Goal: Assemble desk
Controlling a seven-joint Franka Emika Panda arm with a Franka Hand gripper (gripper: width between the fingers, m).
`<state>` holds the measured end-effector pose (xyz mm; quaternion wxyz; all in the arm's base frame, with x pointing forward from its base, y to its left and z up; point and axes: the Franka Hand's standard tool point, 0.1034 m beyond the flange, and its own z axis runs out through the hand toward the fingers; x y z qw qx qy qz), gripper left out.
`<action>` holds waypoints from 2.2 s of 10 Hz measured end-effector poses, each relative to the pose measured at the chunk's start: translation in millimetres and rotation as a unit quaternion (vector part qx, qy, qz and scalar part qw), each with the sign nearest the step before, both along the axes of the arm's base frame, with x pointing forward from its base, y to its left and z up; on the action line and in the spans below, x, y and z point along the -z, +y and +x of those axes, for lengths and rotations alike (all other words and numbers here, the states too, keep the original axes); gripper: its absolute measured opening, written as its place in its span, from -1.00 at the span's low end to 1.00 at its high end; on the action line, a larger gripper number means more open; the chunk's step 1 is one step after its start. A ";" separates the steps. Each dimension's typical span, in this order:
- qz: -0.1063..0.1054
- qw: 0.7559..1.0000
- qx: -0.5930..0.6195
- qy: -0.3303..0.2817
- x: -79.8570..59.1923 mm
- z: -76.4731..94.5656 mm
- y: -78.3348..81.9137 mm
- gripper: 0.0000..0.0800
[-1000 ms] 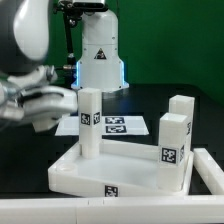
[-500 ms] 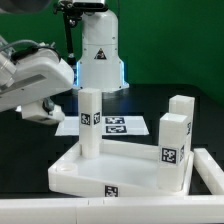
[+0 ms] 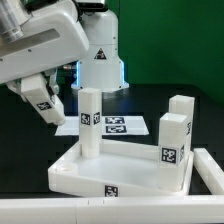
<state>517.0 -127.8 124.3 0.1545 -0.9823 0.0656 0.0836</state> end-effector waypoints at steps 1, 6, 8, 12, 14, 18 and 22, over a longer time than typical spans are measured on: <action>-0.013 0.999 0.009 -0.029 -0.8 1.4 -2.5 -0.29; -0.163 0.951 -0.038 -0.259 -27.9 50.2 14.9 -0.29; -0.180 0.945 -0.030 -0.270 -18.3 37.2 7.4 -0.29; -0.165 0.950 -0.023 -0.263 -8.2 40.0 32.2 -0.29; -0.161 0.951 -0.021 -0.263 -9.0 42.1 34.5 -0.29; -0.160 0.952 -0.018 -0.260 -5.1 42.2 36.1 -0.29; -0.156 0.953 -0.012 -0.258 8.3 54.2 45.4 -0.29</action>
Offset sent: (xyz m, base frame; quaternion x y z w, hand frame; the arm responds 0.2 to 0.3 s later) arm 0.0341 0.0207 0.0215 -0.0998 0.2937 -0.0997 0.9454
